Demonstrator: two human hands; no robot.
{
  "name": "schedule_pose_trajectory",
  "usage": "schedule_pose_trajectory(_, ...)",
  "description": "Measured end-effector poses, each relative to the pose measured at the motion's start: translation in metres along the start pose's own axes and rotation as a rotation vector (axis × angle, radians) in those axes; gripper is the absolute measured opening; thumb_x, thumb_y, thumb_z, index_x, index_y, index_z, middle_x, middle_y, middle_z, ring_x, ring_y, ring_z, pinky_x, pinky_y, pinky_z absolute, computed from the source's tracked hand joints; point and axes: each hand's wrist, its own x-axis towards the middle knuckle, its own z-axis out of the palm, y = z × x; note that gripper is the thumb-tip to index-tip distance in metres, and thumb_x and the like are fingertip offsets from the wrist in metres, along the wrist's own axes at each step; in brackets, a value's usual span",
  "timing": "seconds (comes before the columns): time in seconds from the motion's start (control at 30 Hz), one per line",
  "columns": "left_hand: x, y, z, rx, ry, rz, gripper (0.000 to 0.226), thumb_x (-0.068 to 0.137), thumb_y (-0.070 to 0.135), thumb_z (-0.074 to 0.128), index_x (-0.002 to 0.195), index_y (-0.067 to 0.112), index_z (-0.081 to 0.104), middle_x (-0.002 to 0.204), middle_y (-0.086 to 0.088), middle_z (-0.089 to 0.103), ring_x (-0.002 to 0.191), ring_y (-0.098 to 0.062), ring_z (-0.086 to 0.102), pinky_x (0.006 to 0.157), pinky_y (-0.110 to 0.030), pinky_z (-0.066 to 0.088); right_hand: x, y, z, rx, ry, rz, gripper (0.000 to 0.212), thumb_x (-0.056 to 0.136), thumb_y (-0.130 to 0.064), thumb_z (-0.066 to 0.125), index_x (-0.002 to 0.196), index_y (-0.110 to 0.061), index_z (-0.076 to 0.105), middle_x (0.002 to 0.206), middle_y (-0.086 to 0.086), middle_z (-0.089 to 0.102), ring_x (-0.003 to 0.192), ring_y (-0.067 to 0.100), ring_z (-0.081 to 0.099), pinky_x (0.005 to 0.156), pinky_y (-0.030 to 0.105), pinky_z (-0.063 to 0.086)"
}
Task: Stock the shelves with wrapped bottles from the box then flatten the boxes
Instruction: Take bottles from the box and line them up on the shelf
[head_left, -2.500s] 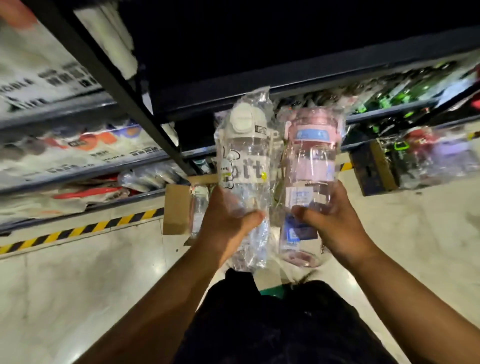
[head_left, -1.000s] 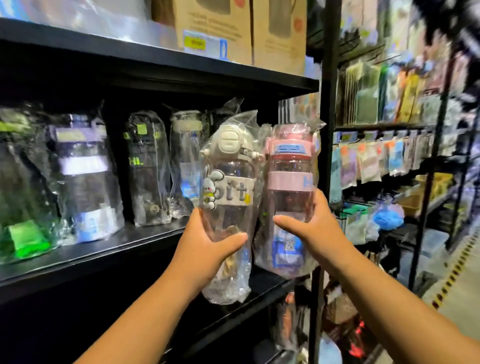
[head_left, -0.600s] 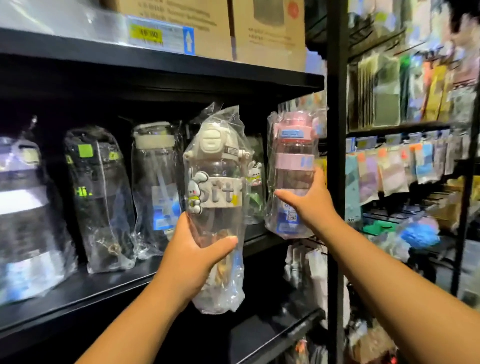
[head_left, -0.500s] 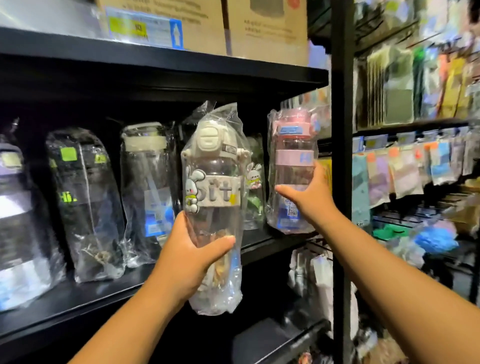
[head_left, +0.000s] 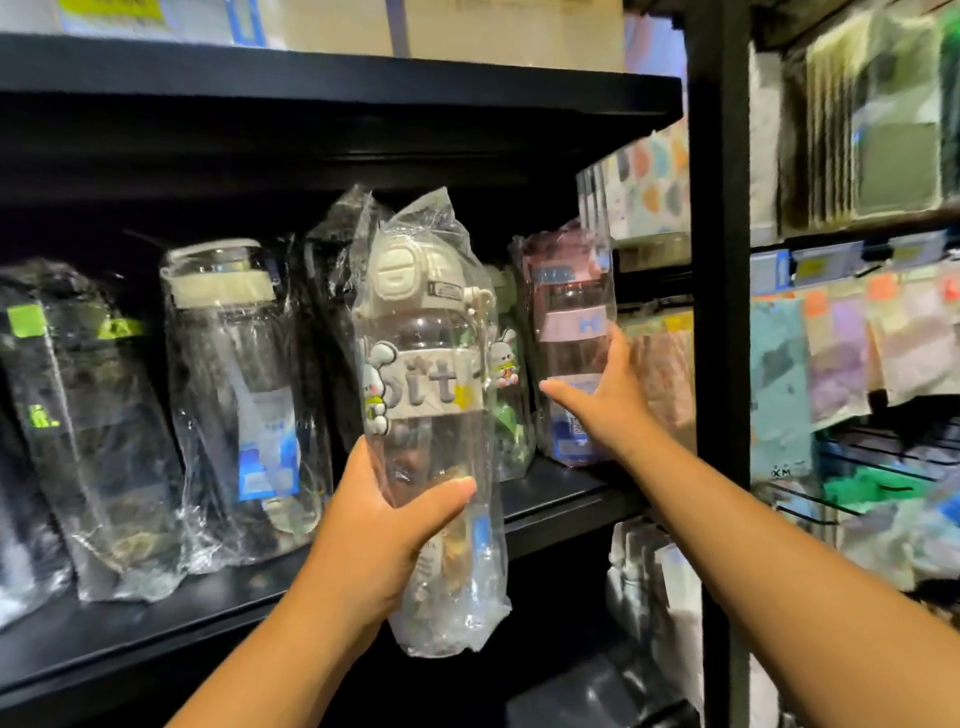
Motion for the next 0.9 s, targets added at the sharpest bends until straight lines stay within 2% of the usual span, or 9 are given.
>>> schedule_pose_trajectory(0.2, 0.001, -0.001, 0.007, 0.008, 0.012, 0.018, 0.067, 0.062, 0.031, 0.082, 0.124, 0.03, 0.057, 0.111, 0.006, 0.074, 0.101, -0.013, 0.071, 0.09, -0.037, 0.052, 0.005, 0.012, 0.006, -0.003, 0.024, -0.028, 0.105, 0.08, -0.032, 0.081, 0.156, -0.026, 0.009, 0.143, -0.005, 0.04, 0.117, 0.006, 0.04, 0.095, 0.022, 0.032)
schedule_pose_trajectory(0.33, -0.002, -0.003, 0.011, 0.04, 0.031, 0.042, 0.072, 0.053, 0.045, 0.082, 0.12, 0.032, 0.058, 0.11, 0.007, 0.074, 0.102, -0.013, 0.071, 0.094, -0.041, 0.053, 0.006, 0.015, 0.005, 0.009, -0.01, -0.019, 0.111, 0.077, -0.036, 0.083, 0.156, -0.029, 0.005, 0.156, -0.002, 0.032, 0.135, 0.016, 0.038, 0.101, 0.025, 0.031)
schedule_pose_trajectory(0.43, -0.009, -0.006, 0.014, 0.053, 0.0, 0.045, 0.075, 0.056, 0.041, 0.084, 0.125, 0.034, 0.056, 0.113, 0.007, 0.073, 0.104, -0.013, 0.071, 0.093, -0.039, 0.054, 0.0, 0.01, -0.007, 0.035, 0.005, -0.005, 0.115, 0.075, -0.035, 0.085, 0.157, -0.029, 0.004, 0.158, 0.001, 0.027, 0.141, 0.018, 0.032, 0.109, 0.031, 0.029)
schedule_pose_trajectory(0.5, -0.016, -0.008, 0.017, 0.077, -0.016, 0.057, 0.07, 0.062, 0.027, 0.085, 0.124, 0.034, 0.054, 0.111, 0.011, 0.073, 0.1, -0.008, 0.071, 0.08, -0.024, 0.057, -0.012, -0.001, -0.018, 0.095, 0.042, 0.003, 0.103, 0.081, -0.031, 0.08, 0.156, -0.027, 0.01, 0.154, 0.001, 0.032, 0.134, 0.012, 0.036, 0.105, 0.024, 0.031)
schedule_pose_trajectory(0.57, -0.025, -0.009, 0.021, 0.097, -0.039, 0.081, 0.068, 0.067, 0.016, 0.089, 0.122, 0.034, 0.053, 0.107, 0.021, 0.072, 0.096, 0.0, 0.07, 0.073, -0.01, 0.052, -0.03, -0.01, -0.025, 0.125, 0.11, -0.028, 0.084, 0.086, -0.031, 0.075, 0.153, -0.025, 0.025, 0.145, -0.005, 0.04, 0.125, 0.004, 0.039, 0.102, 0.018, 0.034)
schedule_pose_trajectory(0.63, -0.034, -0.011, 0.028, 0.112, -0.084, 0.077, 0.064, 0.072, 0.011, 0.085, 0.122, 0.034, 0.051, 0.106, 0.029, 0.069, 0.095, 0.006, 0.068, 0.073, -0.005, 0.049, -0.056, -0.018, -0.027, 0.212, 0.121, -0.073, 0.065, 0.085, -0.039, 0.073, 0.142, -0.029, 0.042, 0.138, -0.01, 0.047, 0.124, 0.002, 0.045, 0.107, 0.024, 0.037)
schedule_pose_trajectory(0.7, -0.04, -0.018, 0.035, 0.127, -0.143, 0.072, 0.065, 0.075, 0.007, 0.083, 0.123, 0.035, 0.051, 0.109, 0.028, 0.068, 0.099, 0.007, 0.066, 0.076, -0.005, 0.048, -0.09, -0.022, -0.026, 0.347, 0.044, -0.077, 0.056, 0.075, -0.053, 0.067, 0.127, -0.041, 0.048, 0.132, -0.013, 0.053, 0.123, 0.0, 0.05, 0.105, 0.02, 0.041)
schedule_pose_trajectory(0.8, -0.048, -0.038, 0.046, 0.114, -0.19, 0.057, 0.069, 0.068, 0.015, 0.084, 0.128, 0.031, 0.052, 0.116, 0.02, 0.069, 0.106, 0.0, 0.066, 0.082, -0.011, 0.05, -0.141, -0.022, -0.021, 0.547, -0.108, 0.005, 0.067, 0.062, -0.064, 0.072, 0.122, -0.045, 0.049, 0.129, -0.019, 0.059, 0.12, -0.008, 0.053, 0.094, 0.013, 0.045)
schedule_pose_trajectory(0.9, -0.056, -0.064, 0.054, 0.099, -0.226, 0.02, 0.075, 0.066, 0.023, 0.083, 0.133, 0.031, 0.05, 0.123, 0.015, 0.067, 0.113, -0.003, 0.065, 0.091, -0.019, 0.051, -0.174, -0.008, -0.017, 0.69, -0.213, 0.137, 0.09, 0.048, -0.072, 0.083, 0.126, -0.045, 0.047, 0.129, -0.018, 0.063, 0.125, 0.003, 0.055, 0.095, 0.022, 0.049)
